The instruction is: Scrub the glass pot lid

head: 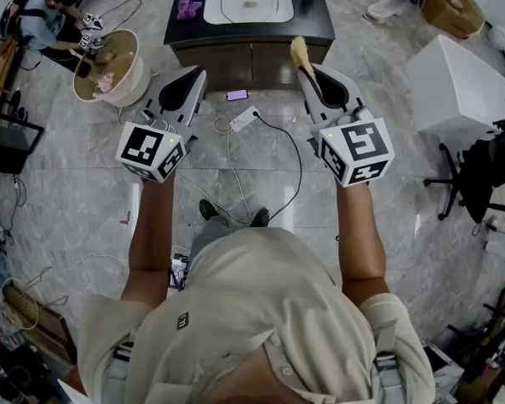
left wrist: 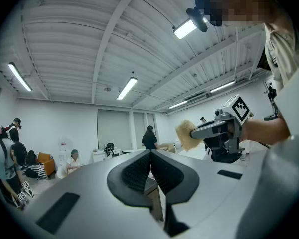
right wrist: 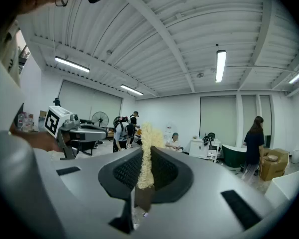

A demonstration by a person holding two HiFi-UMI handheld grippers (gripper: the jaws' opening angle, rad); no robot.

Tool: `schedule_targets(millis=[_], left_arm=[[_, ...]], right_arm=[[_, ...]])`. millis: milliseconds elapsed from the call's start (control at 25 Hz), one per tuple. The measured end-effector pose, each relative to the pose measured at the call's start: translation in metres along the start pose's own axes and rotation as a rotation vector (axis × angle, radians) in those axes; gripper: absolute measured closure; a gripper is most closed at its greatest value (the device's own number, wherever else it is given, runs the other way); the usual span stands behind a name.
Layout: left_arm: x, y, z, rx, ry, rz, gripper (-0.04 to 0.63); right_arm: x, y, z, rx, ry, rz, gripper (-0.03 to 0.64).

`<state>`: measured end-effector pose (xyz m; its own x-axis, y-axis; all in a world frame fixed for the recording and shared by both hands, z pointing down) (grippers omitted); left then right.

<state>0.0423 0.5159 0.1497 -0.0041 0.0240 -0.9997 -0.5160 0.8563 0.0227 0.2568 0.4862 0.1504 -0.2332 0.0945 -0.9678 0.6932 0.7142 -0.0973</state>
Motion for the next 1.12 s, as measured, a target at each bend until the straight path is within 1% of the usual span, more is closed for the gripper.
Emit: schedule_targets(millis=[520,840,1000,1120], left_arm=[[0.000,-0.018,0.013,-0.002,-0.011,-0.006,0.581],[0.007,-0.023,0.023,-0.014,-0.043,-0.017,0.581],[0.008,-0.021,0.016,-0.011,-0.043,-0.020,0.581],[0.001,-0.023,0.004,-0.012,-0.033,-0.030,0.581]], right_arm=[[-0.009,0.005,0.018,0.004,-0.013,0.014,0.575],[-0.011,0.012,0.023,0.007,-0.042,0.032,0.575],[-0.015,0.004,0.023,0.019,-0.072,0.028,0.574],[-0.019,-0.007,0.022,0.018,-0.114,0.039,0.574]])
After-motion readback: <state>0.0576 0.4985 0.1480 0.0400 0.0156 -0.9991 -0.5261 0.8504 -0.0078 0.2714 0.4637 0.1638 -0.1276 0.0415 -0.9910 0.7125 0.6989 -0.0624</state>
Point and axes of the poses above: the fingertips, and each gripper's own axes: y backward along the fingers, z to its right, x out of its top, the point moved 4 cm from there along y, backward along the fingers, and after that the axes turned 8 degrees about y, right-handed, at the moved point
